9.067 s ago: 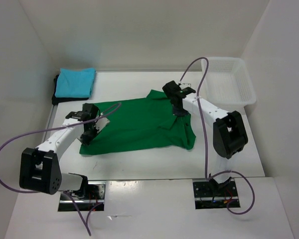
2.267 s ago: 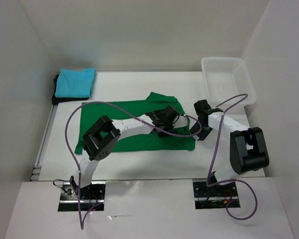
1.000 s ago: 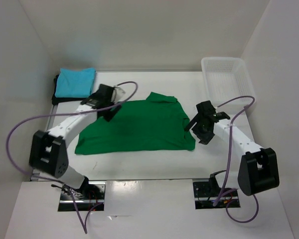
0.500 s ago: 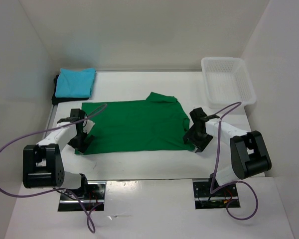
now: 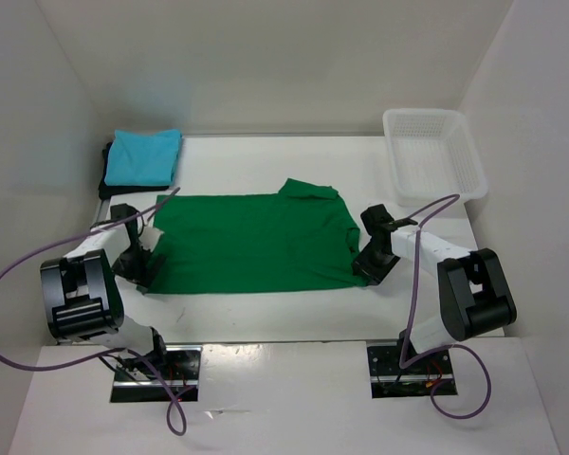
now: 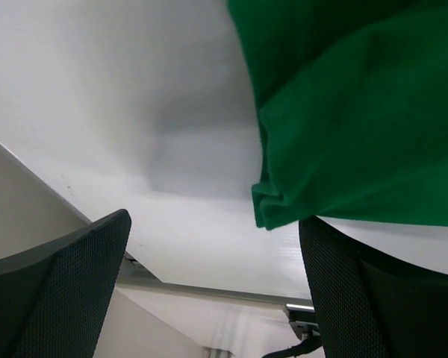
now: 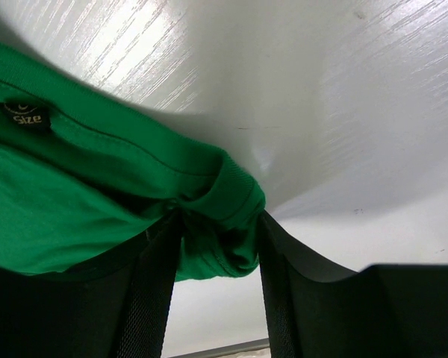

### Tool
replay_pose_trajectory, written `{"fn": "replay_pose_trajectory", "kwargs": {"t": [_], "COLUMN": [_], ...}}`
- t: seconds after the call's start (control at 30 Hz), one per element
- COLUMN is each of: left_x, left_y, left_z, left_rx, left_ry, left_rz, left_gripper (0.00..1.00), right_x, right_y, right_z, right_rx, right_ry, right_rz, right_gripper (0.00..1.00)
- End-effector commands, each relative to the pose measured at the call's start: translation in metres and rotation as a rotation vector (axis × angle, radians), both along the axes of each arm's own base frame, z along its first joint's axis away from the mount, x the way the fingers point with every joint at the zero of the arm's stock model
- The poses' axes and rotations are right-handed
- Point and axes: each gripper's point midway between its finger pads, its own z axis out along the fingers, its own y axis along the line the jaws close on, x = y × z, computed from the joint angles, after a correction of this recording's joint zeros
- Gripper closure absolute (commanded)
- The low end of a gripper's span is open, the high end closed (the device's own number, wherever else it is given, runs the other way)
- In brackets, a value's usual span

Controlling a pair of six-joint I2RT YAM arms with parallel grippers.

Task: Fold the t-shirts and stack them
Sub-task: Fold the flattened tshirt in 1/3 of the way

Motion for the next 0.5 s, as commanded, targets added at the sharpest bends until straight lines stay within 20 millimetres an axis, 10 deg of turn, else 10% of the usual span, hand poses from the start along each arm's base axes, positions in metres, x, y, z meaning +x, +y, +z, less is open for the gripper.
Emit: {"fn": "replay_pose_trajectory", "kwargs": {"t": [0.0, 0.2, 0.47], "left_x": [0.029, 0.076, 0.07], "left_y": [0.015, 0.004, -0.005], "left_z": [0.013, 0.042, 0.036], "left_rx": [0.026, -0.073, -0.131], "left_ry": [-0.115, -0.28, -0.221], "left_rz": [-0.008, -0.014, -0.039], "left_gripper": [0.01, 0.01, 0.01], "right_x": [-0.005, -0.007, -0.008], "right_y": [-0.012, -0.014, -0.015], "right_z": [-0.011, -0.015, -0.016], "right_rx": [-0.064, -0.079, -0.081], "right_ry": [0.017, 0.04, 0.049], "right_rz": [-0.022, -0.032, -0.032], "right_gripper": [0.5, 0.46, 0.46]}}
